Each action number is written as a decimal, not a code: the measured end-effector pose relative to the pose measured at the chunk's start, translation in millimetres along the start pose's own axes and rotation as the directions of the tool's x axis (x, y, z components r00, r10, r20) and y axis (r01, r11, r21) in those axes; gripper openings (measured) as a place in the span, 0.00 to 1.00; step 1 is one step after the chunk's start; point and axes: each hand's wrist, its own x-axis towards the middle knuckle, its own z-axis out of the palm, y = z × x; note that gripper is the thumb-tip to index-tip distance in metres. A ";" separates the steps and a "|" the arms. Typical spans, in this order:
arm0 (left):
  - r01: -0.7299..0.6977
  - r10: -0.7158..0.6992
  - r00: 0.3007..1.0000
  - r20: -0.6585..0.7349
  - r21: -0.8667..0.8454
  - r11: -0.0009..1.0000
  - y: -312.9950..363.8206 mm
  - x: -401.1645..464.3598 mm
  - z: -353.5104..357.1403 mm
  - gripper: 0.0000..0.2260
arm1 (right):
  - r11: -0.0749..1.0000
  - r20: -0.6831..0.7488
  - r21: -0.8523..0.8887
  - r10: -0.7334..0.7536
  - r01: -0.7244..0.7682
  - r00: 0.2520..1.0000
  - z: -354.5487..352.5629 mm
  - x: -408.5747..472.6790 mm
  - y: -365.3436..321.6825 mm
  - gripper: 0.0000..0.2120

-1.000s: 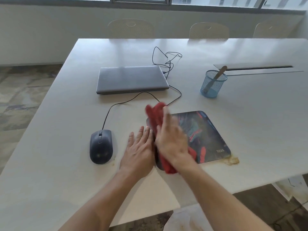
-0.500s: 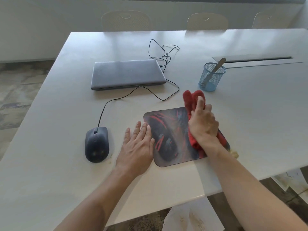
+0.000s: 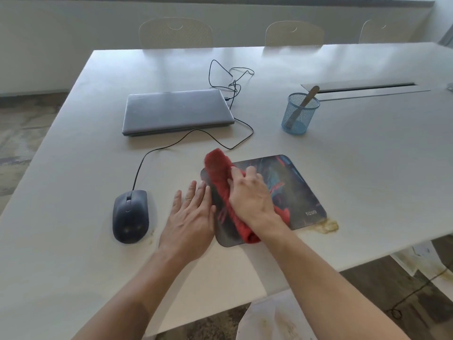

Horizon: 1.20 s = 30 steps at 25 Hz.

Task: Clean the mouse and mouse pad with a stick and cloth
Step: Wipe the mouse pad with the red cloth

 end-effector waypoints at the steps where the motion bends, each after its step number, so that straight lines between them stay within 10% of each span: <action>1: 0.011 -0.011 1.000 0.000 0.009 1.000 0.3 -0.1 0.0 0.26 | 0.998 -0.005 -0.038 0.049 -0.049 0.999 -3.3 5.2 11.7 0.14; 9: 0.012 -0.012 1.000 -0.010 0.003 1.000 0.3 0.1 0.9 0.26 | 0.915 -0.025 -0.201 0.353 -0.351 0.935 -49.9 35.8 80.8 0.14; 14: -0.012 0.012 0.999 -0.032 -0.016 1.000 -0.7 0.7 0.9 0.25 | 0.980 0.034 0.170 0.102 -0.106 0.994 -36.7 20.2 -0.9 0.20; 19: -0.085 0.083 0.996 0.034 0.052 0.995 -2.8 -2.8 -6.2 0.36 | 1.000 0.045 -0.017 0.026 -0.025 0.999 5.9 -22.4 -45.3 0.26; 30: 0.036 -0.035 0.999 -0.017 0.045 0.998 1.4 0.2 0.2 0.26 | 0.971 -0.022 -0.159 0.176 -0.177 0.984 -6.4 24.5 33.8 0.21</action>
